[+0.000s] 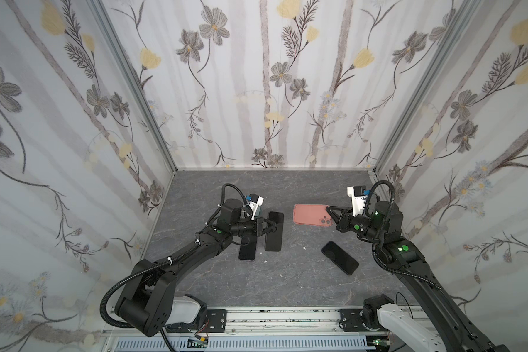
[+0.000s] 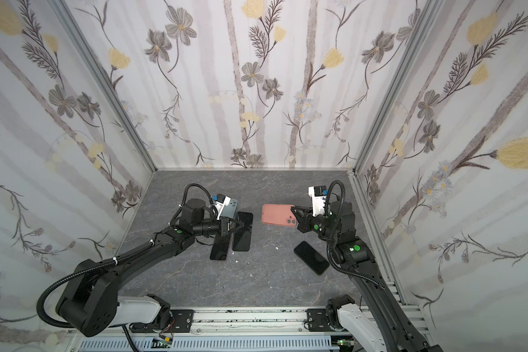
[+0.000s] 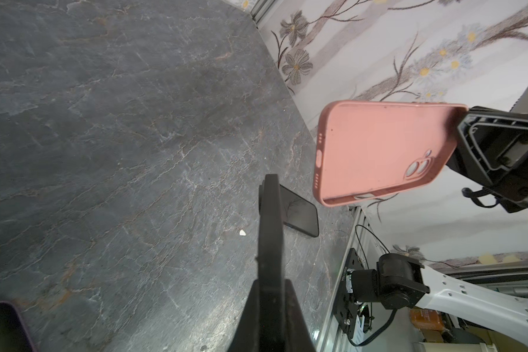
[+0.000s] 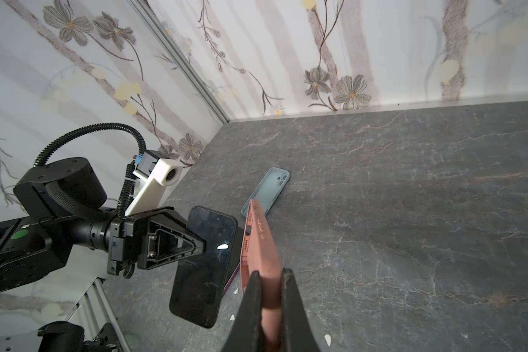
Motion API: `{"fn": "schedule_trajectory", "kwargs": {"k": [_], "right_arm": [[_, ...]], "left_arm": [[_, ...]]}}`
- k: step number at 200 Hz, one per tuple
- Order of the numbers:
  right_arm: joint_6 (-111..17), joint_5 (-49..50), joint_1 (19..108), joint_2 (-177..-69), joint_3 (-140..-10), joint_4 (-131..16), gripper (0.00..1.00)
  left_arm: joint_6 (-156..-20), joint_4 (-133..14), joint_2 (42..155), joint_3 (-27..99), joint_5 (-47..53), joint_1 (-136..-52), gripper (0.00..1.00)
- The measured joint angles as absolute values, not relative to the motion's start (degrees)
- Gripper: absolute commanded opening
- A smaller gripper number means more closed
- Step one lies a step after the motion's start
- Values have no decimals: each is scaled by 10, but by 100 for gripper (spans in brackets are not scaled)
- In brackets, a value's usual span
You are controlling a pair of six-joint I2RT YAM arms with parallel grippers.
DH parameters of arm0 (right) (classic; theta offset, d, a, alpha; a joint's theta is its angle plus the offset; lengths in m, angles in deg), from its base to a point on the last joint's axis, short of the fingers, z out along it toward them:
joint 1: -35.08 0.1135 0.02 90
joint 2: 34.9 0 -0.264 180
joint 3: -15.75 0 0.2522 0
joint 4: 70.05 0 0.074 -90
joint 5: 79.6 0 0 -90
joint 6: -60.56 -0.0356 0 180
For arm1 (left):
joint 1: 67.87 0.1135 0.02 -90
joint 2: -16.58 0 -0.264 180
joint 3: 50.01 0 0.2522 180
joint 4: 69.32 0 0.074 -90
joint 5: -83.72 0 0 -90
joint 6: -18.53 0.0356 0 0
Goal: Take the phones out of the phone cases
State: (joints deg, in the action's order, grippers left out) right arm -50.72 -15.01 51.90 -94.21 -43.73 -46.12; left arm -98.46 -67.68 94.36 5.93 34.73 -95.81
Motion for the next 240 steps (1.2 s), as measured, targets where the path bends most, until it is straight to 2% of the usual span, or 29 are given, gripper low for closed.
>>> {"fn": "schedule_trajectory", "kwargs": {"k": [58,102,240], "right_arm": [[-543,-125,578,-1005,-437,-407,0],[-577,-87,585,-1044,-423,-400,0],[-613,-121,588,-1165,-425,-428,0]], "left_arm": [[-992,-671,1007,48,312,-957,0],[-1011,-669,1058,57,299,-956,0],[-1058,-663,1144,83,316,-945,0]]}}
